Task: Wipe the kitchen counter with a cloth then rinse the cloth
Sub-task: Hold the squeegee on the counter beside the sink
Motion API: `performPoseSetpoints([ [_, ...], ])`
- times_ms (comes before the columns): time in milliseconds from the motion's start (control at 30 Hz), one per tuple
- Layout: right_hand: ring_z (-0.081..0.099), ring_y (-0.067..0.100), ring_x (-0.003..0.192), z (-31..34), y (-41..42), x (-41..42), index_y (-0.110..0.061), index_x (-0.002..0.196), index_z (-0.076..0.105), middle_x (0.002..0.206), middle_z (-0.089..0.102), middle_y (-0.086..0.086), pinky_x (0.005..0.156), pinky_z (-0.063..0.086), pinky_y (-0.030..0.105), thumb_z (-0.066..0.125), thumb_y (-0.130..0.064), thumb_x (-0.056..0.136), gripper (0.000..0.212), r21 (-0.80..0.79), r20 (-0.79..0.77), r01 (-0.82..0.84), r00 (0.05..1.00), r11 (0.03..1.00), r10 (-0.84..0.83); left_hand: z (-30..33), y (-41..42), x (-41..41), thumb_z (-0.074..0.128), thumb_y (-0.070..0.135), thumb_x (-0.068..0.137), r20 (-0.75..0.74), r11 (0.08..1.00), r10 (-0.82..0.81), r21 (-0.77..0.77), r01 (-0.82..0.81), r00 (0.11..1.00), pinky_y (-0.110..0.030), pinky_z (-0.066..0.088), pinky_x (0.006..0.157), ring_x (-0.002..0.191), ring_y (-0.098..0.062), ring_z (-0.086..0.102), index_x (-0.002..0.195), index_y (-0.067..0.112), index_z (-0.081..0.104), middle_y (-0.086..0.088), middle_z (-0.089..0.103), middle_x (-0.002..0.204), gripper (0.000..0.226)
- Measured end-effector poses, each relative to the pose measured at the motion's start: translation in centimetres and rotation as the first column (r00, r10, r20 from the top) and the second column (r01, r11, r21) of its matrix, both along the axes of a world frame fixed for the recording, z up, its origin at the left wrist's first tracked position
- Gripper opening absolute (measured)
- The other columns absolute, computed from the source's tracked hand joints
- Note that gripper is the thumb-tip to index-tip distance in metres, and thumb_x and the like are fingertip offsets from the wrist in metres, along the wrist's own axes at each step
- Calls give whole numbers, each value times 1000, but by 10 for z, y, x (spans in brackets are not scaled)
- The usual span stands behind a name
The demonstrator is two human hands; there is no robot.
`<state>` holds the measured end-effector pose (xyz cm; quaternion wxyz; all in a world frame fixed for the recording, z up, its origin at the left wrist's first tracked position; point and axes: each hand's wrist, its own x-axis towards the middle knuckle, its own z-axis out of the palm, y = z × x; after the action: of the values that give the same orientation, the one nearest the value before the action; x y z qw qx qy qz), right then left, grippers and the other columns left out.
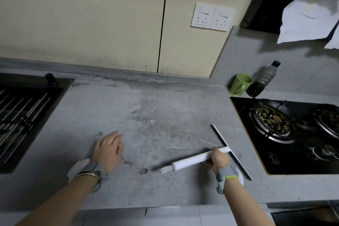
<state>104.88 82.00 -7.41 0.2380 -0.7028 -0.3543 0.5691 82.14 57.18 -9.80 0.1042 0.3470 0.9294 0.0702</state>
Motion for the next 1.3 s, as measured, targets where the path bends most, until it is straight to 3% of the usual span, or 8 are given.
performPoseSetpoints([
  [133, 51, 47, 113, -6, -28, -27, 10, 128, 41, 132, 46, 27, 71, 48, 52, 48, -8, 94, 39, -12, -52, 31, 998, 999, -32, -2, -31, -30, 31, 37, 101, 27, 1000, 20, -5, -20, 999, -33, 8, 116, 144, -7, 16, 147, 30, 24, 12, 14, 158, 47],
  [467, 50, 47, 115, -6, -127, -113, 11, 128, 41, 133, 44, 29, 77, 48, 56, 45, -6, 95, 37, -50, -131, 9, 991, 999, -16, 2, -126, -116, 34, 35, 100, -3, 1000, 7, -5, -7, 1000, -32, 10, 117, 144, -6, 17, 147, 28, 27, 11, 16, 157, 48],
  [633, 50, 48, 114, -4, -173, -156, 11, 128, 41, 132, 44, 30, 76, 49, 55, 43, -6, 96, 37, -81, -144, -10, 990, 997, -2, 2, -173, -150, 33, 33, 101, 67, 999, 35, 19, -36, 997, -33, 2, 117, 145, -8, 14, 147, 27, 26, 12, 14, 157, 47],
  [767, 47, 48, 117, -3, -205, -189, 7, 124, 41, 134, 41, 30, 64, 53, 50, 40, -4, 96, 31, -75, -189, -18, 982, 997, 3, 2, -207, -171, 32, 34, 101, 87, 999, 52, 0, -52, 995, -35, 1, 118, 145, -7, 13, 147, 27, 24, 13, 13, 157, 47],
  [900, 47, 48, 116, -4, -237, -220, 12, 132, 33, 135, 40, 30, 77, 48, 53, 40, -3, 96, 40, -87, -214, -13, 977, 996, -5, 3, -238, -187, 27, 36, 102, 84, 997, 69, -38, -66, 994, -34, 1, 118, 145, -7, 12, 148, 30, 20, 13, 12, 157, 47],
  [1100, 48, 47, 117, 0, -285, -265, 14, 132, 36, 135, 42, 29, 92, 46, 57, 41, -8, 96, 42, -88, -174, -86, 982, 992, 69, 1, -268, -207, 26, 36, 103, 123, 995, 77, -68, -69, 989, -35, 3, 119, 145, -8, 11, 149, 29, 19, 12, 11, 158, 47],
  [1300, 50, 47, 113, 4, -328, -304, 13, 131, 37, 131, 45, 29, 90, 48, 56, 41, -9, 97, 41, -135, -216, -103, 974, 985, 72, -8, -290, -223, 27, 36, 102, 152, 994, 81, -87, -68, 985, -35, 5, 119, 145, -7, 13, 148, 28, 21, 13, 15, 157, 47],
])
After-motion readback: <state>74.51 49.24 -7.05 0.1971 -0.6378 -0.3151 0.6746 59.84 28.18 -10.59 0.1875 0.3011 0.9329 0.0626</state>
